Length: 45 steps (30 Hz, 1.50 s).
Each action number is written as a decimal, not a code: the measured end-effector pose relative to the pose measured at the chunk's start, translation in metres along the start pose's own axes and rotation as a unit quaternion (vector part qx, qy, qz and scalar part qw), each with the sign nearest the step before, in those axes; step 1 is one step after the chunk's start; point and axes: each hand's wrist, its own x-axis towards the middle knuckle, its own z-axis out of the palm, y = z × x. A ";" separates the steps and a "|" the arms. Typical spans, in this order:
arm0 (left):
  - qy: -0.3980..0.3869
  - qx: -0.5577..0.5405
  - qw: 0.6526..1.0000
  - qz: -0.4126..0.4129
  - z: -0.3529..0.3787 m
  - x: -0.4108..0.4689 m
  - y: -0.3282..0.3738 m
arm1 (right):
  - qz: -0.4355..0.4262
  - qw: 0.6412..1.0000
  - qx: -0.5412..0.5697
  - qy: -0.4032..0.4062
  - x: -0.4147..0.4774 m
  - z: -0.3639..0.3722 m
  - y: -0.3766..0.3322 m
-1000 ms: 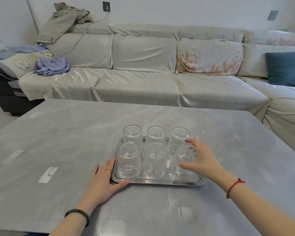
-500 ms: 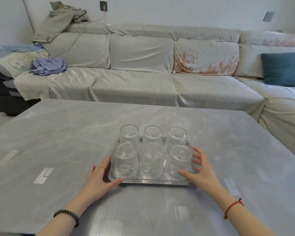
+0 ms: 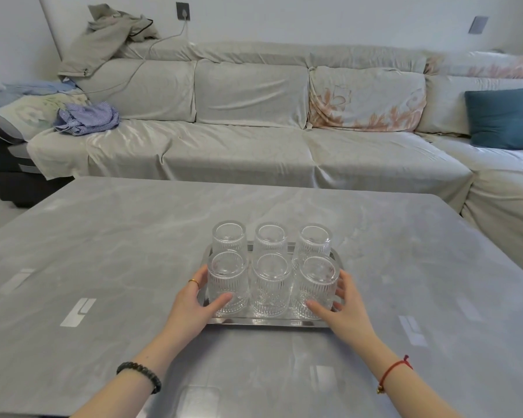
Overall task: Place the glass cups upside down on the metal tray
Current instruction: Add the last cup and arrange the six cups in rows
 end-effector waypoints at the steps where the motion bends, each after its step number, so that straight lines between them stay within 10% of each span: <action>1: 0.001 0.003 1.000 0.000 0.000 0.000 0.000 | -0.003 1.000 0.000 0.001 0.000 0.001 0.000; 14: 0.066 0.067 0.995 -0.042 0.017 -0.008 0.026 | -0.215 0.937 -0.217 0.167 -0.033 0.034 -0.036; 20: 0.121 0.050 0.988 -0.084 0.052 -0.017 0.042 | -0.015 0.981 -0.040 0.187 -0.035 0.062 -0.026; 45: -0.010 -0.119 0.983 -0.140 0.002 0.085 0.053 | 0.118 0.991 0.067 0.016 0.084 -0.006 -0.049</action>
